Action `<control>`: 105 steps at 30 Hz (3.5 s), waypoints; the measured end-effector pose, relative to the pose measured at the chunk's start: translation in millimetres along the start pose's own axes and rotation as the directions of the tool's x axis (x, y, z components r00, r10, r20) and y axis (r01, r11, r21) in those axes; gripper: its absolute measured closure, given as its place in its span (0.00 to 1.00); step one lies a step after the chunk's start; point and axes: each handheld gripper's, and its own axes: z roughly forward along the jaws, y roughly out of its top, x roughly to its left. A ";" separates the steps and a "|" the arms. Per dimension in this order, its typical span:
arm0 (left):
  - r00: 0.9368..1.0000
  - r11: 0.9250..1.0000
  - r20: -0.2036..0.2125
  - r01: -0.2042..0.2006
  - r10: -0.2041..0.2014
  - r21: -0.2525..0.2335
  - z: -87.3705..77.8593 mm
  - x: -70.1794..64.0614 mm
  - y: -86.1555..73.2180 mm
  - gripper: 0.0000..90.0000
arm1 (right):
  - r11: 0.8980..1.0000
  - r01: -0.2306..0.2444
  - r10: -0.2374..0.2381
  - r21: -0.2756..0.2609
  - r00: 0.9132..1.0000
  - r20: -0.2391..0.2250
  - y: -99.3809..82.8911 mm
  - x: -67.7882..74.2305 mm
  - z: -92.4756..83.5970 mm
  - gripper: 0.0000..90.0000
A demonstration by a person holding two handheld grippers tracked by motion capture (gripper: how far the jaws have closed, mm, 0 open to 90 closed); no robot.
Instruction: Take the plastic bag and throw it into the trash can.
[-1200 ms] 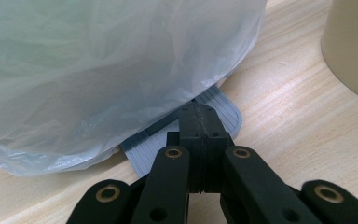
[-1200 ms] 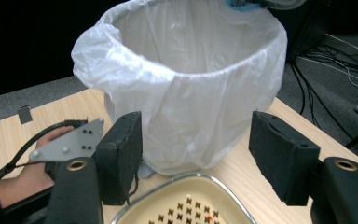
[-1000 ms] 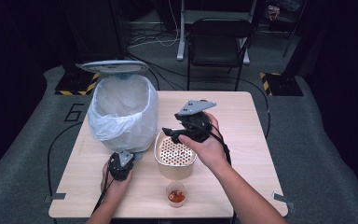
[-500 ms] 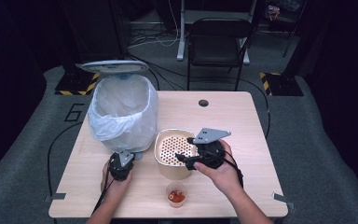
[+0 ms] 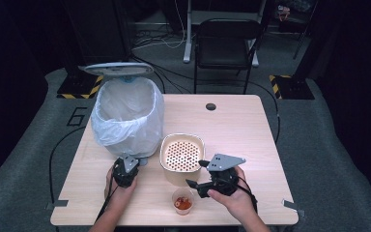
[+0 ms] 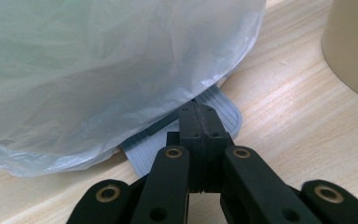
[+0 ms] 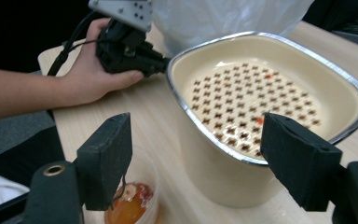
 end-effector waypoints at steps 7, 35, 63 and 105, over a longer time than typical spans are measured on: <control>1.000 1.000 -0.011 -0.019 0.019 0.001 -0.4 1.3 0.7 1.00 | 1.000 0.012 -0.011 0.020 1.000 -0.027 -15.5 10.1 9.3 0.25; 1.000 1.000 -0.007 -0.005 0.005 -0.003 -0.1 0.4 0.4 1.00 | 0.994 0.043 -0.027 0.104 0.988 -0.150 -40.9 39.9 45.7 0.16; 1.000 1.000 -0.003 -0.002 0.002 0.004 -0.2 0.1 0.1 1.00 | 0.988 0.016 -0.014 0.152 1.000 -0.014 -54.9 5.0 29.3 0.25; 1.000 1.000 0.004 -0.007 0.007 0.012 -1.0 0.7 0.3 1.00 | 0.964 -0.263 0.236 0.034 0.907 0.348 -86.2 -88.6 -24.2 0.15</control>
